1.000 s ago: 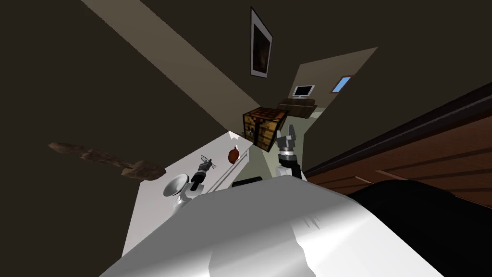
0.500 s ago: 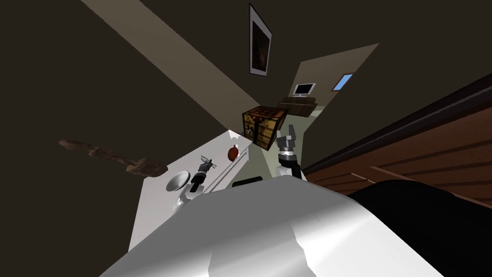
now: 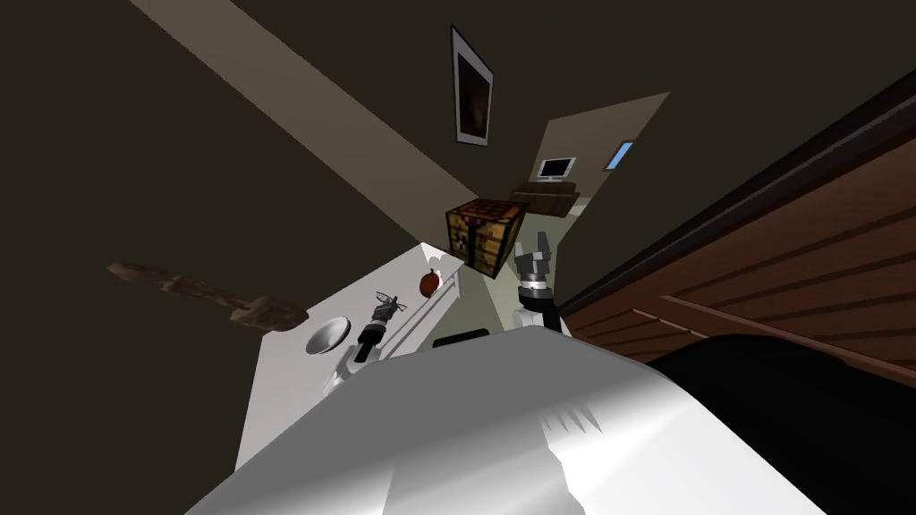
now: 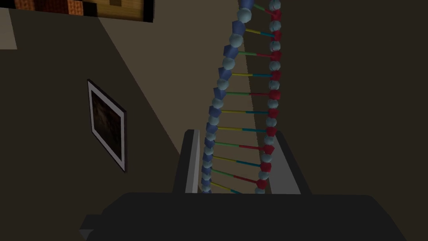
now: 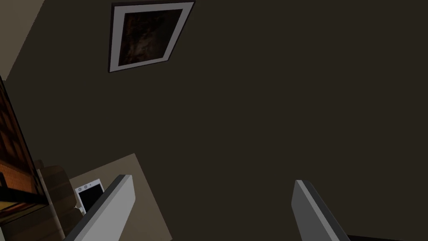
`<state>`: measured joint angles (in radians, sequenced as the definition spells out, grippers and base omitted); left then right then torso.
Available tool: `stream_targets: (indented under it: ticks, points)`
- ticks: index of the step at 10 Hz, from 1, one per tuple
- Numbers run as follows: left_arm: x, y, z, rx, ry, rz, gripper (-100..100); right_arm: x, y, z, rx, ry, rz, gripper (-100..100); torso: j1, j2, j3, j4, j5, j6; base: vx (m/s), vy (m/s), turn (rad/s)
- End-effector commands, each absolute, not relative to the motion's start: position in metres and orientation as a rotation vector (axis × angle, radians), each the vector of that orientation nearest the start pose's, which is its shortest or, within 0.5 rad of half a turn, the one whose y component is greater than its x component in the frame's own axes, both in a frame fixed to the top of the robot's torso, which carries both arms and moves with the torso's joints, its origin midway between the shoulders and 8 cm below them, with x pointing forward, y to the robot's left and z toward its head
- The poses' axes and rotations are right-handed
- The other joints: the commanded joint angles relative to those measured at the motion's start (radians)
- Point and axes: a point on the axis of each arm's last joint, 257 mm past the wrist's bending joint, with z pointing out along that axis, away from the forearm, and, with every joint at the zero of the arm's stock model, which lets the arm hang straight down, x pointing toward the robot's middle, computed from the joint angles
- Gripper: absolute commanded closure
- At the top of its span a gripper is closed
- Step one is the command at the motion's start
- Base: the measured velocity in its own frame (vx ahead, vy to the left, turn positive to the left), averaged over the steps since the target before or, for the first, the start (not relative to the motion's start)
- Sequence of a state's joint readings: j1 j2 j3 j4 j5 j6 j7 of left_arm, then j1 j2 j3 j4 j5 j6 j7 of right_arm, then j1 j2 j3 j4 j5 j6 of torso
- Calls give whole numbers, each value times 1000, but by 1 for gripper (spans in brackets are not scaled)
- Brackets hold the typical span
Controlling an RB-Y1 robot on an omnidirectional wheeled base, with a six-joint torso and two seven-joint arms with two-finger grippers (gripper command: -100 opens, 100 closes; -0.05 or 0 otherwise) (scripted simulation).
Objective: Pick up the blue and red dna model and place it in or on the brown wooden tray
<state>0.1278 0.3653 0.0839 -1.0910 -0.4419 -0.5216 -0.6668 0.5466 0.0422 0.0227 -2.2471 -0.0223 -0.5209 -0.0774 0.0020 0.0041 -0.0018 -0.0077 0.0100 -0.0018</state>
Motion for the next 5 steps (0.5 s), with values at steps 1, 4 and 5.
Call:
stream_targets:
  ticks: [1,4,5]
  points:
    - [439,375,-371,-52,1719,-193,100,343,-285,-1,778,572,1378,0,0,0,0,0,0,0,-22,-5,-98]
    - [434,370,-366,-16,1691,-212,100,343,-285,-1,778,572,1378,0,2,-1,0,0,0,0,-18,2,-104]
    - [432,369,-364,-5,1682,-217,100,343,-285,-1,778,572,1378,0,2,-1,0,0,0,1,-11,8,-121]
